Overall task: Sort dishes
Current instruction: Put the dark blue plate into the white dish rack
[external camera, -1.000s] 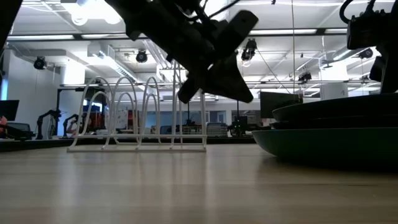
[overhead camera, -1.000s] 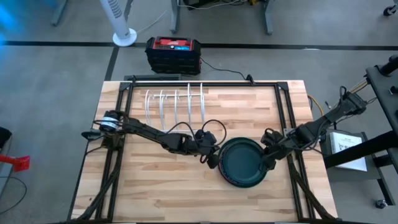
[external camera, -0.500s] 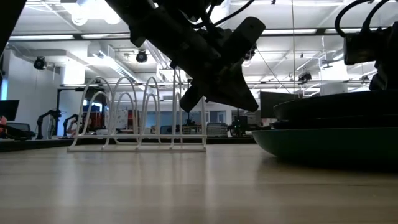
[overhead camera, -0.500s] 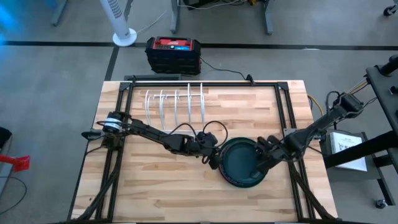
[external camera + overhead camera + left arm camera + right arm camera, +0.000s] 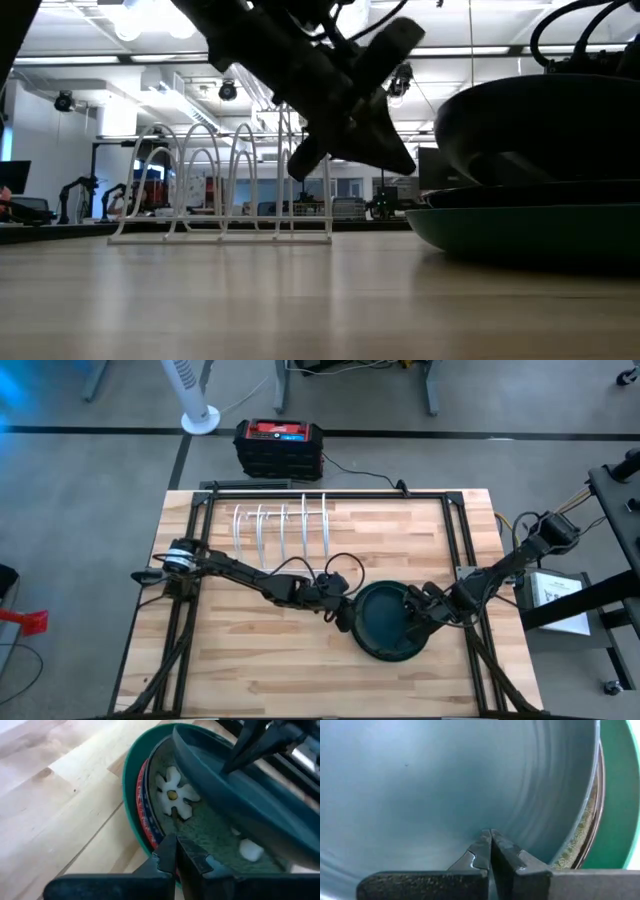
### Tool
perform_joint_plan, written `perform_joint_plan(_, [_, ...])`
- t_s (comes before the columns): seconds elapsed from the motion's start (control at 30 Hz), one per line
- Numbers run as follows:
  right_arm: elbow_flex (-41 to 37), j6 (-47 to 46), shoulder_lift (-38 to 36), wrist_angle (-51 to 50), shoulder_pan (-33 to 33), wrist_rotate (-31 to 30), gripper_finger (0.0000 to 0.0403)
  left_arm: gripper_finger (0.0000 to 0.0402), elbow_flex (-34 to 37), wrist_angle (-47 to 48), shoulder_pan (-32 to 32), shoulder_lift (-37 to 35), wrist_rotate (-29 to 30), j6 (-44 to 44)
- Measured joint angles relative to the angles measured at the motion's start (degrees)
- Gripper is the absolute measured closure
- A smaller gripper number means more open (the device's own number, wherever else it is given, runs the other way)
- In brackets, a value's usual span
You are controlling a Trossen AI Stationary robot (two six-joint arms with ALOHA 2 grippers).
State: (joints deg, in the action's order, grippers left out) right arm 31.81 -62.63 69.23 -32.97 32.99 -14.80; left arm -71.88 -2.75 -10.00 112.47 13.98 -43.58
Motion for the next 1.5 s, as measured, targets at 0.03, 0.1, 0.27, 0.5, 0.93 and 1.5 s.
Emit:
perform_joint_plan(0.03, [0.0, 0.0, 0.0, 0.0, 0.0, -0.2, 0.0403, 0.0401, 0.0, 0.3, 0.0, -0.6, 0.0, -0.7])
perform_joint_plan(0.1, [0.0, 0.0, -0.2, 0.0, 0.0, -0.3, 0.0403, 0.0401, 0.0, 1.9, 0.0, -2.0, 0.0, -1.8])
perform_joint_plan(0.27, [0.0, 0.1, -0.3, 0.0, 0.0, -0.4, 0.0403, 0.0401, 0.0, 5.9, 0.0, -5.9, 0.2, -2.6])
perform_joint_plan(0.5, [-0.1, 0.3, -0.3, 0.0, 0.0, -1.4, 0.0403, 0.0383, 0.1, -0.2, 0.2, -5.6, -9.2, -3.3])
perform_joint_plan(0.93, [-0.2, 3.0, -0.3, -0.2, 0.0, -3.4, 0.0403, 0.0213, 1.6, -4.6, 0.8, -4.9, -21.0, -20.0])
perform_joint_plan(1.5, [-0.2, 4.2, -0.1, -0.1, 0.0, -7.8, 0.0403, 0.0163, 1.5, -1.6, 1.8, -4.8, -19.3, -32.0])
